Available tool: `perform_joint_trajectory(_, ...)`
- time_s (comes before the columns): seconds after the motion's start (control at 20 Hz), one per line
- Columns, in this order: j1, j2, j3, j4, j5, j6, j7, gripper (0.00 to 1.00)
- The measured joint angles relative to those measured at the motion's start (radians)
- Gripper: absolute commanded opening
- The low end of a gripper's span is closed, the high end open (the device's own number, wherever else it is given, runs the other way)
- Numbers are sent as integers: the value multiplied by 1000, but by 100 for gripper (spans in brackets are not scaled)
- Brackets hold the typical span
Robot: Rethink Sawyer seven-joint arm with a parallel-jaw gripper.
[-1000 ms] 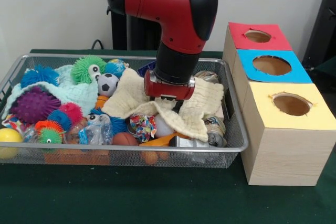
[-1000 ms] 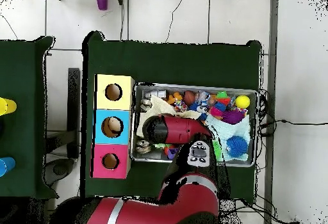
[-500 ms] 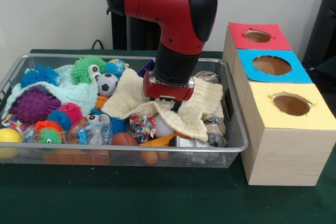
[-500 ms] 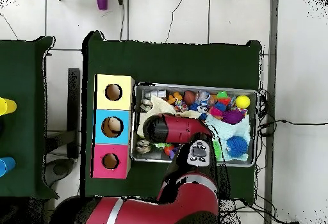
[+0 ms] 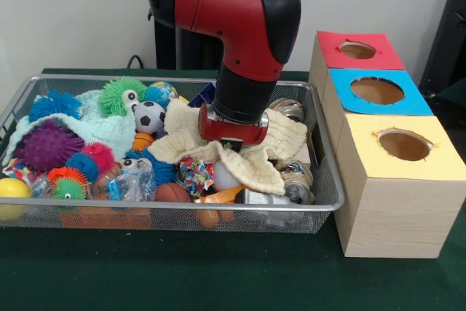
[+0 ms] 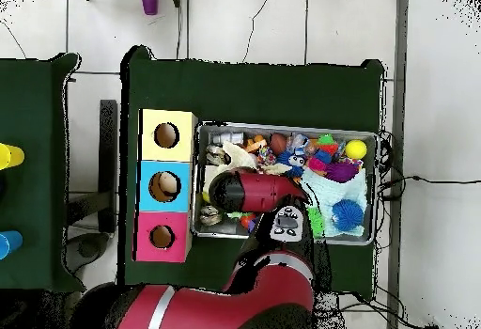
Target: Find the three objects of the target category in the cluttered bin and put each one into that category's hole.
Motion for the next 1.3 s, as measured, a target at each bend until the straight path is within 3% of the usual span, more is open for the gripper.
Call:
perform_joint_trajectory(0.5,3,-13,-3,13,6,1,0,0)
perform_joint_trajectory(0.75,-7,-65,15,55,18,29,0,0)
perform_joint_trajectory(1.05,-14,-172,36,121,42,139,0,0)
perform_joint_trajectory(1.3,-14,-215,39,142,63,193,0,0)
